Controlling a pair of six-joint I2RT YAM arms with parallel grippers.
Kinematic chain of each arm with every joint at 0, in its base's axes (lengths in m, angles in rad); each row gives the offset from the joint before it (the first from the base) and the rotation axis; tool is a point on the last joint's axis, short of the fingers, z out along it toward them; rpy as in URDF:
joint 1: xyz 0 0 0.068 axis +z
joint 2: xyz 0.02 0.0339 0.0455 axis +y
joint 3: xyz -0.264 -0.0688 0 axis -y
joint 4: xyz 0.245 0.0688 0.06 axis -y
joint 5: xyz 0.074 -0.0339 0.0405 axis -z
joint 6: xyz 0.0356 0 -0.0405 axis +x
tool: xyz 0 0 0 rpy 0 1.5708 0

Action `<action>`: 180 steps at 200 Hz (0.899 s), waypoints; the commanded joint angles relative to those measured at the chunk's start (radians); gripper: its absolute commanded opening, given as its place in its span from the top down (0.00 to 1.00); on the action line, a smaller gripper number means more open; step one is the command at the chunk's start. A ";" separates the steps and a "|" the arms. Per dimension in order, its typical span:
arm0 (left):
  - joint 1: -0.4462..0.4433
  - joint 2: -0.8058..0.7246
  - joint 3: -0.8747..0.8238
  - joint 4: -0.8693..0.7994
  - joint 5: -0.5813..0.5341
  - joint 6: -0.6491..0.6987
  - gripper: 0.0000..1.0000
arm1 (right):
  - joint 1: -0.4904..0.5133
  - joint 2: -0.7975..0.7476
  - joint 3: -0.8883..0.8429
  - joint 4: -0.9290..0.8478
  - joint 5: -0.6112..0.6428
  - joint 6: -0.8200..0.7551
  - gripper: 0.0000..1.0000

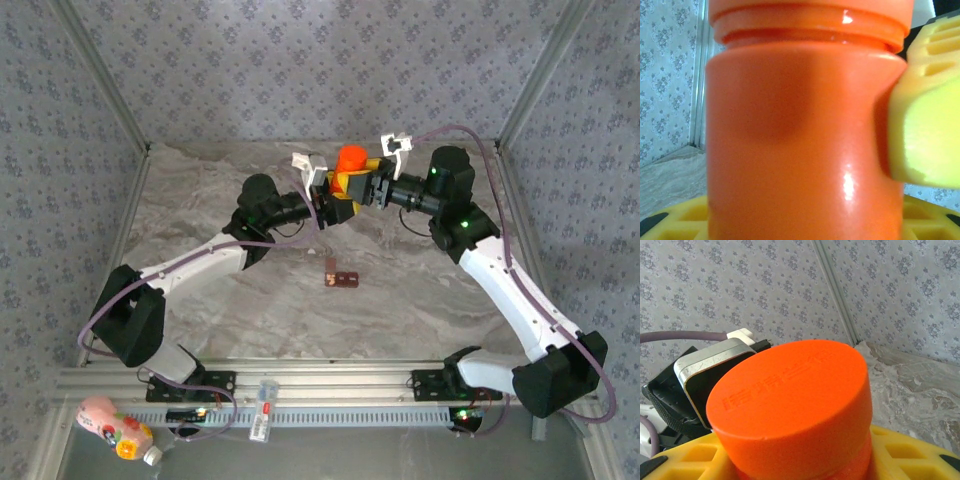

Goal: Sort the pills into containers

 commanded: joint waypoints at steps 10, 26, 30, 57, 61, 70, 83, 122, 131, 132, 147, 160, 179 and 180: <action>-0.008 -0.042 0.043 0.006 0.014 0.021 0.79 | -0.006 0.008 0.051 -0.011 -0.056 -0.003 0.60; -0.007 -0.048 0.042 -0.009 0.019 0.028 0.68 | -0.012 0.012 0.057 -0.013 -0.064 -0.006 0.63; -0.008 -0.048 0.044 -0.014 0.023 0.030 0.66 | -0.013 0.014 0.059 -0.013 -0.067 -0.005 0.63; -0.006 -0.056 0.048 -0.055 0.047 0.050 0.56 | -0.022 0.017 0.067 -0.016 -0.077 -0.008 0.64; -0.005 -0.059 0.049 -0.063 0.050 0.056 0.56 | -0.023 0.017 0.067 -0.016 -0.078 -0.008 0.64; -0.003 -0.062 0.053 -0.084 0.060 0.065 0.54 | -0.028 0.017 0.068 -0.018 -0.079 -0.008 0.65; -0.001 -0.065 0.057 -0.108 0.073 0.077 0.51 | -0.031 0.017 0.069 -0.019 -0.084 -0.007 0.66; 0.009 -0.067 0.057 -0.145 0.094 0.086 0.42 | -0.036 0.017 0.068 -0.017 -0.086 -0.005 0.67; 0.010 -0.068 0.054 -0.149 0.092 0.090 0.39 | -0.036 0.017 0.067 -0.016 -0.085 -0.004 0.67; 0.011 -0.069 0.053 -0.149 0.092 0.092 0.39 | -0.036 0.017 0.067 -0.016 -0.086 -0.003 0.68; 0.013 -0.071 0.050 -0.156 0.083 0.097 0.35 | -0.036 0.017 0.067 -0.015 -0.085 -0.002 0.69; 0.014 -0.075 0.048 -0.163 0.076 0.104 0.28 | -0.035 0.017 0.066 -0.015 -0.084 -0.003 0.69; 0.017 -0.084 0.046 -0.175 0.066 0.114 0.27 | -0.036 0.017 0.065 -0.016 -0.086 -0.005 0.70; 0.017 -0.084 0.046 -0.176 0.066 0.115 0.26 | -0.035 0.017 0.065 -0.017 -0.086 -0.005 0.70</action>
